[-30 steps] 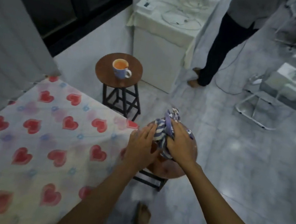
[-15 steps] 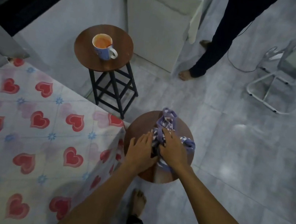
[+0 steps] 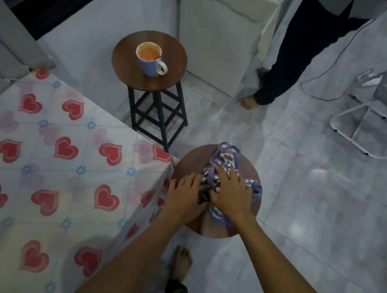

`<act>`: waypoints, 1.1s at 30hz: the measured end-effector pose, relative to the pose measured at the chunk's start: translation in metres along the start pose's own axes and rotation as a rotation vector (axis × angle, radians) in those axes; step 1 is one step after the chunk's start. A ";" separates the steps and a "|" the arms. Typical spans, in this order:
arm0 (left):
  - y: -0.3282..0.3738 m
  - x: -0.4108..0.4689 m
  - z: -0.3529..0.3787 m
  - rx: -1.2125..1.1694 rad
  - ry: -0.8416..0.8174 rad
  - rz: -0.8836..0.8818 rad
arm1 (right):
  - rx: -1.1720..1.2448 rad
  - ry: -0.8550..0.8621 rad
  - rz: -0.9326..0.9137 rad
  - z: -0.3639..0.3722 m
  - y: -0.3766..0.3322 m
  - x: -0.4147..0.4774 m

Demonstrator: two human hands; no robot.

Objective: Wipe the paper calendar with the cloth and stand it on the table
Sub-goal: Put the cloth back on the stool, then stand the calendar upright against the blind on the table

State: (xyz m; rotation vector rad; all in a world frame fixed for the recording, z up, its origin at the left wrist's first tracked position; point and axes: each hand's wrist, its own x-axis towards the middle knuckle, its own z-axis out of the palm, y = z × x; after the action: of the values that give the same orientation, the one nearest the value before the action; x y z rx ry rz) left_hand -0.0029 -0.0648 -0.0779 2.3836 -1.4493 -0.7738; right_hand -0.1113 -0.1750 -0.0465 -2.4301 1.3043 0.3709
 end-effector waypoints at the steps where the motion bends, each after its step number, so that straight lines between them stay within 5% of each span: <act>1: -0.003 -0.005 -0.005 0.013 0.011 0.003 | -0.021 0.014 0.011 -0.004 -0.004 -0.005; 7: -0.041 -0.060 -0.050 0.097 0.104 -0.040 | -0.027 0.117 -0.005 -0.013 -0.060 -0.048; 11: -0.091 -0.131 -0.082 0.104 0.374 -0.089 | -0.020 0.138 -0.252 -0.004 -0.147 -0.081; 22: -0.285 -0.429 -0.108 0.068 0.449 -0.869 | 0.051 -0.053 -0.913 0.080 -0.430 -0.211; 29: -0.340 -0.535 -0.099 -0.261 0.742 -1.141 | 0.250 -0.209 -0.969 0.124 -0.510 -0.261; 33: -0.365 -0.550 -0.117 -0.479 0.900 -1.171 | 0.362 -0.134 -0.979 0.135 -0.524 -0.272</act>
State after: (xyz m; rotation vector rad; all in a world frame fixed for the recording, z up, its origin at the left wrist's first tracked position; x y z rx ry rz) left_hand 0.1335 0.5841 0.0201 2.4285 0.4838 -0.0780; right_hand 0.1735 0.3530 0.0351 -2.3321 0.0219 0.0138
